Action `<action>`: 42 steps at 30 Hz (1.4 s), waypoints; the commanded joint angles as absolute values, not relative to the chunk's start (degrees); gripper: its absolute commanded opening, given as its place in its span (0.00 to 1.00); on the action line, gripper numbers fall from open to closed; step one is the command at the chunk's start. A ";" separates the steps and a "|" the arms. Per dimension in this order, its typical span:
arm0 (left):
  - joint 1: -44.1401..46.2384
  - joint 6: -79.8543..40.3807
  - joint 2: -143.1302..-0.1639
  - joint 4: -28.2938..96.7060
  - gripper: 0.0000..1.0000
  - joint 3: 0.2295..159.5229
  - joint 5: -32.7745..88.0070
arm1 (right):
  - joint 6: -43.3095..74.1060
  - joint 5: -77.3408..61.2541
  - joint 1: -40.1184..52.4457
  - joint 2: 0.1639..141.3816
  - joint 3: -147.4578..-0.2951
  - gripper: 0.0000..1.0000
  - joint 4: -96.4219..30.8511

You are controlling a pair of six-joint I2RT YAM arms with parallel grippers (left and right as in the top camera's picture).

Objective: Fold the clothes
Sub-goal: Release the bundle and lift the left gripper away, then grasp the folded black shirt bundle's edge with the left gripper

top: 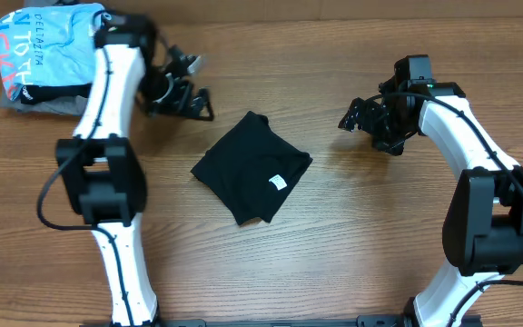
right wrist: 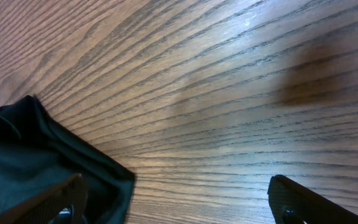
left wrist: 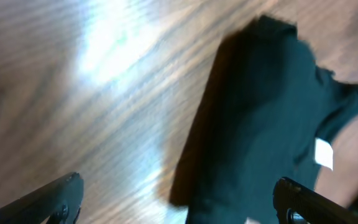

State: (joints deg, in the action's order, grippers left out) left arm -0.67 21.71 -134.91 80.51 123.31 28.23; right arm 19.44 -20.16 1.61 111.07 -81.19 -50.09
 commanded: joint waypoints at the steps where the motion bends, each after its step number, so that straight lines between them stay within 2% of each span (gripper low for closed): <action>1: -2.70 31.24 -134.72 80.40 1.00 117.75 39.29 | 19.29 -20.58 1.91 110.72 -80.95 0.97 -49.71; 17: 1.50 32.69 -134.74 72.29 1.00 102.80 43.27 | 19.31 -20.60 1.93 110.72 -80.95 0.97 -49.67; 29: 6.22 34.33 -134.74 70.50 0.98 99.44 44.21 | 19.31 -20.60 1.93 110.72 -80.95 0.96 -49.76; 30: 6.44 34.30 -134.74 70.08 0.90 99.42 43.90 | 19.31 -20.60 1.93 110.72 -80.95 0.96 -49.78; 31: 6.76 34.20 -134.74 69.17 0.57 99.42 43.44 | 19.29 -20.60 1.91 110.72 -80.95 0.96 -49.78; 32: 6.92 33.71 -134.74 68.60 0.34 99.42 43.20 | 19.29 -20.60 1.93 110.72 -80.95 0.96 -49.78; 33: 7.11 32.93 -134.74 67.99 0.24 99.42 43.07 | 19.29 -20.60 1.91 110.72 -80.95 0.96 -49.80; 34: 7.22 32.01 -134.74 67.31 0.18 99.42 43.09 | 19.29 -20.60 1.91 110.72 -80.95 0.96 -49.93; 39: 7.38 29.08 -134.74 63.94 0.06 99.48 42.48 | 19.27 -20.58 1.91 110.72 -80.95 0.96 -50.85; 42: 7.25 21.82 -134.72 61.23 0.04 100.25 37.58 | 19.05 -20.58 1.93 110.72 -80.95 0.96 -51.24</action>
State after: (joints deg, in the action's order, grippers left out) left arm 7.16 28.95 -134.52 63.24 100.05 42.68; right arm 19.49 -20.18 1.61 111.07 -81.19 -51.09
